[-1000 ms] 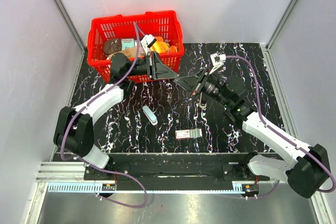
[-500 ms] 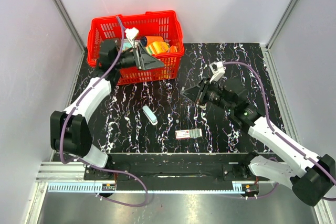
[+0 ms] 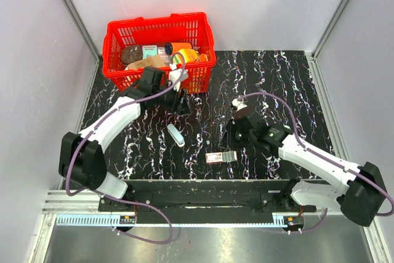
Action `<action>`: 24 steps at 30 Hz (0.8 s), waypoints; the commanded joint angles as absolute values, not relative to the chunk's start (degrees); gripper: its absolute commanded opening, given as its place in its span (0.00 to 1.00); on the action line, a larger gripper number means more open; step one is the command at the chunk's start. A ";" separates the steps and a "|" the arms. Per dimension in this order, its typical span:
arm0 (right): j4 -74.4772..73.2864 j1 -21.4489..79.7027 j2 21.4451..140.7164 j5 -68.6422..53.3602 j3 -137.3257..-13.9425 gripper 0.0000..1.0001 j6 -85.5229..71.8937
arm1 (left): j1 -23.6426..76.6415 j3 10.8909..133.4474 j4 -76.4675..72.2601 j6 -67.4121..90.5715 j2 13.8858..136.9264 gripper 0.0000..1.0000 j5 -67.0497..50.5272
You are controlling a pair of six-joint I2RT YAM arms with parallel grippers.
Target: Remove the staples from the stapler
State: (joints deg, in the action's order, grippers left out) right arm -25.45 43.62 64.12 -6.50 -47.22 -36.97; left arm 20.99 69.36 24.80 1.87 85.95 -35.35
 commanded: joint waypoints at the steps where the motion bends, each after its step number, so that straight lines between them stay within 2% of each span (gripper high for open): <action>1: -32.43 48.33 66.70 3.15 -47.11 0.00 -41.56 | 23.46 66.89 28.74 -8.26 81.65 0.54 -26.99; 9: -35.06 54.58 73.20 9.40 -46.05 0.00 -47.81 | 26.19 65.74 30.15 -8.79 81.21 0.52 -24.61; 24: -34.19 54.84 82.26 10.28 -48.87 0.02 -44.13 | 29.00 66.09 30.76 -8.70 80.77 0.52 -23.03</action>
State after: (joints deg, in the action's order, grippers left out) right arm -34.85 54.46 80.82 8.14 -46.26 -45.87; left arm 28.71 65.95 31.20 -7.77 83.18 -24.29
